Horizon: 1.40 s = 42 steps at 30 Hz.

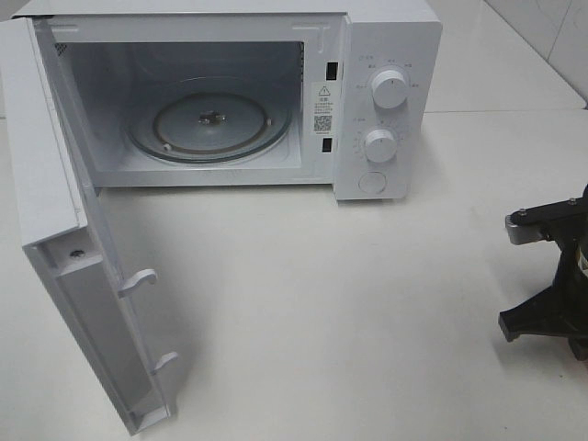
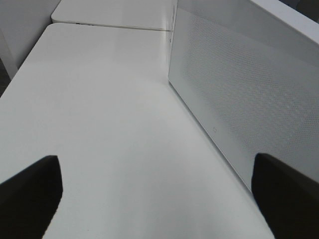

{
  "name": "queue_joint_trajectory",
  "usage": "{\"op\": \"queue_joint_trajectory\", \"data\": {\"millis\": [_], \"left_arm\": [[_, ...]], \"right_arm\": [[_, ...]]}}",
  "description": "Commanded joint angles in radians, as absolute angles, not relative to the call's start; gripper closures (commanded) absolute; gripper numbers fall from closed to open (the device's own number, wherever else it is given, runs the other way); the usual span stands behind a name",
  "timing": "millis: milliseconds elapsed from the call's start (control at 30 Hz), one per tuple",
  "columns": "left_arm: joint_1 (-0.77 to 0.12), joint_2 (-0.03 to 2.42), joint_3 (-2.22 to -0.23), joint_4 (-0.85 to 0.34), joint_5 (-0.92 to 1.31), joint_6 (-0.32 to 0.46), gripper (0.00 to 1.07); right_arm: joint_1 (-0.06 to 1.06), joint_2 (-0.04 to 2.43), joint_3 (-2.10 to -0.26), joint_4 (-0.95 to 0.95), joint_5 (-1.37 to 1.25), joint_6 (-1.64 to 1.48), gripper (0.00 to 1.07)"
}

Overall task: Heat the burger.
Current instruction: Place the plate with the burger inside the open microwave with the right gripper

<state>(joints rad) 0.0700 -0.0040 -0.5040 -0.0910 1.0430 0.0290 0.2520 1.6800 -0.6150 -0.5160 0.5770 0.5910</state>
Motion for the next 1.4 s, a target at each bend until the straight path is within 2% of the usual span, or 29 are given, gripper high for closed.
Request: {"op": "queue_joint_trajectory", "data": {"millis": [33, 1400], "left_arm": [[0.072, -0.004, -0.502, -0.1, 1.036, 0.028, 0.09], [0.072, -0.004, -0.502, -0.1, 1.036, 0.028, 0.09]], "right_arm": [[0.285, 1.671, -0.611, -0.587, 0.627, 0.653, 1.07], [0.555, 1.664, -0.628, -0.653, 0.82, 0.688, 1.07]]}}
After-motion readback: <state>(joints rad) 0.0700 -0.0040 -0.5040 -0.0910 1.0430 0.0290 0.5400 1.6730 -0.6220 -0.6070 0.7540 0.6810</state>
